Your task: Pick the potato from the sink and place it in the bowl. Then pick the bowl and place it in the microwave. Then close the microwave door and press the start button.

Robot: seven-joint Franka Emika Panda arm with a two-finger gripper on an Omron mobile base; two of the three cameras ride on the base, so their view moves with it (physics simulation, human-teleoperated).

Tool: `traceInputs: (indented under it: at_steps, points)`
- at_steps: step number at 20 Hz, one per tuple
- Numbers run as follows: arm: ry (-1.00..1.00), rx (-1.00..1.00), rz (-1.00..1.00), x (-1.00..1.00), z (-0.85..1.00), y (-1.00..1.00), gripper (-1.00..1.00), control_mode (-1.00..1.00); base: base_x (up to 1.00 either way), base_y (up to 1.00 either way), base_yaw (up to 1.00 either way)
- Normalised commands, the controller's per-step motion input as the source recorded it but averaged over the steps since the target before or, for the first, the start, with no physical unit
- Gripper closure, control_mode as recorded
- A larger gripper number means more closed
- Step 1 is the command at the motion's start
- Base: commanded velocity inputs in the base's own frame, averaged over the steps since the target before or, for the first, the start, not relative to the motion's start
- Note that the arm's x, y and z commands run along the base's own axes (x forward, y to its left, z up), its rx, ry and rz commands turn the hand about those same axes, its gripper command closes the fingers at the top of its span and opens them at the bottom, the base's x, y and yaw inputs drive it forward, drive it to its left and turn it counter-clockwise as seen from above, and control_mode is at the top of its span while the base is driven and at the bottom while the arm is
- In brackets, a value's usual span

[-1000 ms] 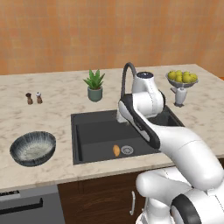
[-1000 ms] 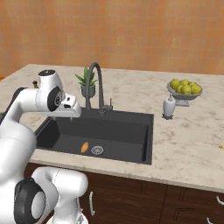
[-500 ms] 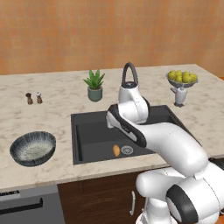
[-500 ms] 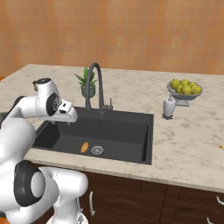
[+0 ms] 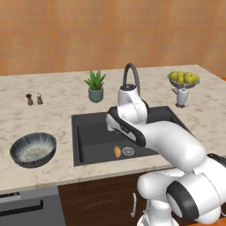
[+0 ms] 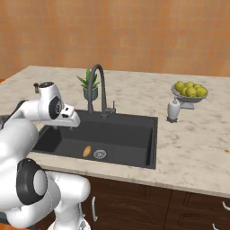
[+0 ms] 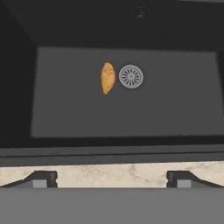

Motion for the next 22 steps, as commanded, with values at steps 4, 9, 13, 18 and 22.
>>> traceInputs:
  at_steps: [4,9,13,18,22]
  points:
    - [0.0,0.0,0.0,0.0,-0.19,0.0,-1.0,-1.0,0.0,0.0,0.0]
    - [0.0,0.0,0.0,0.0,-0.16,0.0,-1.0,-1.0,0.0,0.0,0.0]
    - [0.01,0.0,0.0,0.01,-0.16,0.0,-1.0,-1.0,0.0,0.0,0.0]
    - [0.03,-0.02,0.0,0.01,-0.15,0.0,-1.0,-1.0,0.0,0.0,0.0]
    - [0.03,-0.07,0.0,0.01,-0.22,0.01,-1.0,-1.0,0.0,0.0,0.0]
